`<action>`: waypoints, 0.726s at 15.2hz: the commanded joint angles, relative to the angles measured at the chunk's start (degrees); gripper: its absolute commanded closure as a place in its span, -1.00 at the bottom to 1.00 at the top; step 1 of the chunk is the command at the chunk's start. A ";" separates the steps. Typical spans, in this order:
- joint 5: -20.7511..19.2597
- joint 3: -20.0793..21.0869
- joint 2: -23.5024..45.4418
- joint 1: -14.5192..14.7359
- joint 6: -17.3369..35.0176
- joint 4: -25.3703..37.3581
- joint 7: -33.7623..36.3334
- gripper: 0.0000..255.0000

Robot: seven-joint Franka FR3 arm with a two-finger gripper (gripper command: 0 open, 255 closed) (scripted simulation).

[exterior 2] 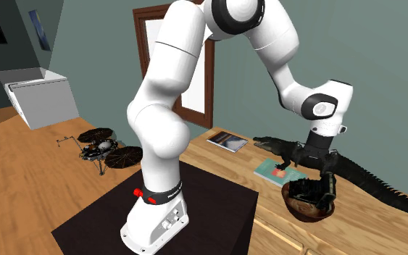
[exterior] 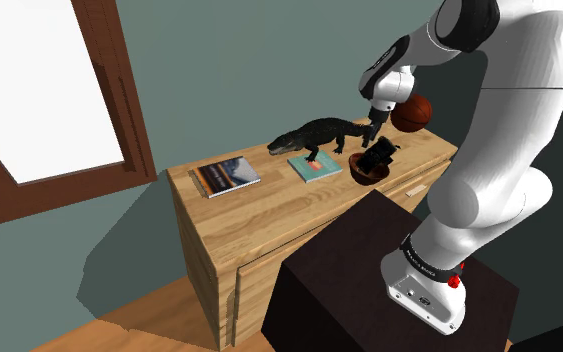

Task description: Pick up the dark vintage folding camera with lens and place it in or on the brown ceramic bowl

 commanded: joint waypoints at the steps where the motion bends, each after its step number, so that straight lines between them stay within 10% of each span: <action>1: -1.07 -0.63 -2.06 0.52 -2.42 0.46 0.74 -1.00; 11: -2.25 -1.22 -4.26 0.98 -5.34 1.33 1.53 -1.00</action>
